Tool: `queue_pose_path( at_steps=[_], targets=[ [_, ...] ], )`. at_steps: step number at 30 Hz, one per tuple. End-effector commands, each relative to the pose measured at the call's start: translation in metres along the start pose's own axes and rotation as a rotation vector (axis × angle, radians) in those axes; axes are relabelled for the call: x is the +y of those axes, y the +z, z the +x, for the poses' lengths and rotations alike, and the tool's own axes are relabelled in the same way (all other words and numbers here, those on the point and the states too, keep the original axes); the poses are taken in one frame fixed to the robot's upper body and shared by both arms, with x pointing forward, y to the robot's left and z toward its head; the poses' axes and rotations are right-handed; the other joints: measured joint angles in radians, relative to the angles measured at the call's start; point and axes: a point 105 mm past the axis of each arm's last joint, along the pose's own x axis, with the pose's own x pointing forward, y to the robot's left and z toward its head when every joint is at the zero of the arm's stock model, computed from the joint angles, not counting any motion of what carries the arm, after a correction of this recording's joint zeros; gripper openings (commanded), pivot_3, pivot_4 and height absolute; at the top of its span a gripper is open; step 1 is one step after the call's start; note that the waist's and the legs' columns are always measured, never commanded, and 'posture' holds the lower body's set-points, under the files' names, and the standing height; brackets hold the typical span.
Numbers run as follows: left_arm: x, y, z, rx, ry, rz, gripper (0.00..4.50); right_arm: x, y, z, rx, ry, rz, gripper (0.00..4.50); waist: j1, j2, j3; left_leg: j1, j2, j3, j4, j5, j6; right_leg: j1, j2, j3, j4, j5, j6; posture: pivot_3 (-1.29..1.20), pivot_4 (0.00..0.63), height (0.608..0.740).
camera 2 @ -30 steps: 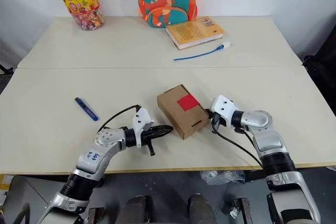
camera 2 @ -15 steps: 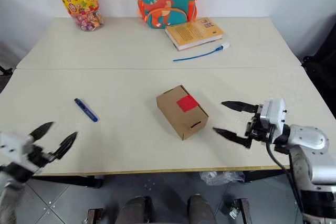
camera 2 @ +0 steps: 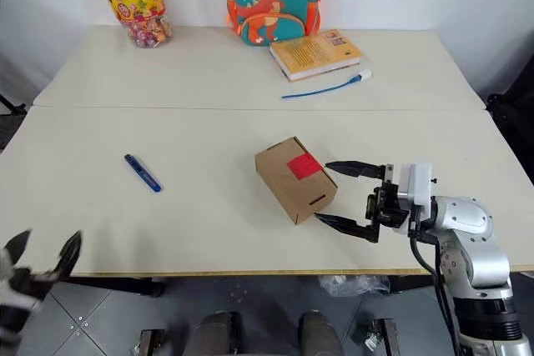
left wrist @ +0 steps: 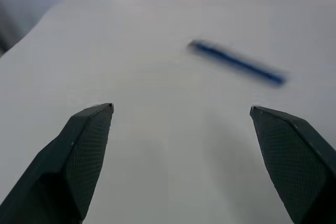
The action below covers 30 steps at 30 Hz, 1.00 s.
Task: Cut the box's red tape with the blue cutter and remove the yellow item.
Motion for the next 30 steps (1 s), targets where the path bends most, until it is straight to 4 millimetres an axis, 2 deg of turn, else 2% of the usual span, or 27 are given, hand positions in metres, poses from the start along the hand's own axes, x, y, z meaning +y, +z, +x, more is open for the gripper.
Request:
queue_pose_path(
  at_steps=[1,5,7,9,14,16,20,23,28,30],
  targets=[
    [-0.022,-0.003,0.022,0.091,0.122,-0.032,4.44,-0.003,0.008,-0.004,0.011,0.002,-0.034,4.45,-0.001,0.0,0.0,0.0,0.001,0.0,0.001,0.0,0.0,0.0,0.001,0.0,0.0,0.001,0.001,0.0,0.15,0.74],
    [-0.031,0.0,0.042,0.115,0.337,-0.134,4.44,-0.001,0.01,-0.004,0.022,0.016,-0.014,4.45,-0.008,0.0,0.0,-0.001,0.002,0.002,0.004,0.0,-0.002,-0.001,0.003,0.002,0.0,0.002,0.004,0.0,0.15,0.74],
    [-0.054,-0.002,0.064,0.152,0.374,-0.174,4.44,0.002,0.01,-0.003,0.034,0.032,-0.007,4.45,-0.003,-0.001,0.0,-0.002,0.004,0.001,0.007,0.001,-0.006,-0.001,0.005,0.002,0.0,0.002,0.005,0.0,0.15,0.74],
    [-0.064,0.0,0.074,0.176,0.435,-0.191,4.44,0.004,0.01,-0.001,0.039,0.042,-0.001,4.45,0.006,-0.001,0.0,-0.003,0.004,0.0,0.012,0.001,-0.007,-0.001,0.007,0.002,0.001,0.002,0.005,0.0,0.15,0.74],
    [-0.089,-0.014,0.092,0.273,0.359,-0.2,4.44,0.001,0.015,0.003,0.03,0.005,-0.019,4.45,0.003,-0.001,0.0,-0.003,0.004,0.0,0.014,0.0,-0.006,0.001,0.007,0.004,-0.001,0.004,0.008,0.0,0.15,0.74],
    [-0.09,-0.016,0.094,0.283,0.358,-0.208,4.44,0.001,0.015,0.003,0.03,0.005,-0.021,4.45,0.002,-0.001,0.0,-0.004,0.004,0.0,0.014,0.0,-0.007,0.0,0.008,0.004,-0.001,0.004,0.008,0.0,0.15,0.74],
    [-0.08,-0.026,0.097,0.371,0.431,-0.085,4.44,0.002,0.016,0.004,0.027,-0.015,-0.019,4.45,0.004,-0.001,0.0,-0.004,0.004,0.0,0.014,0.0,-0.007,0.0,0.008,0.004,-0.001,0.004,0.008,0.0,0.15,0.74],
    [-0.083,-0.044,0.094,0.487,0.478,-0.125,4.44,0.003,0.015,0.004,0.028,-0.031,-0.02,4.45,0.006,-0.001,0.0,-0.004,0.004,0.0,0.014,0.0,-0.007,0.001,0.008,0.004,-0.001,0.004,0.008,0.0,0.15,0.74],
    [-0.092,-0.058,0.097,0.579,0.462,-0.176,4.44,0.004,0.015,0.006,0.019,-0.043,-0.024,4.45,0.014,0.002,-0.001,-0.002,0.004,-0.001,0.014,0.001,-0.008,0.002,0.008,0.004,-0.001,0.004,0.008,0.0,0.15,0.74],
    [-0.09,-0.062,0.095,0.6,0.472,-0.178,4.06,0.004,0.015,0.007,0.018,-0.049,-0.028,4.5,0.019,0.004,-0.002,-0.002,0.004,0.0,0.015,0.001,-0.008,0.002,0.008,0.004,0.0,0.004,0.008,0.0,0.15,0.74]
  ],
)
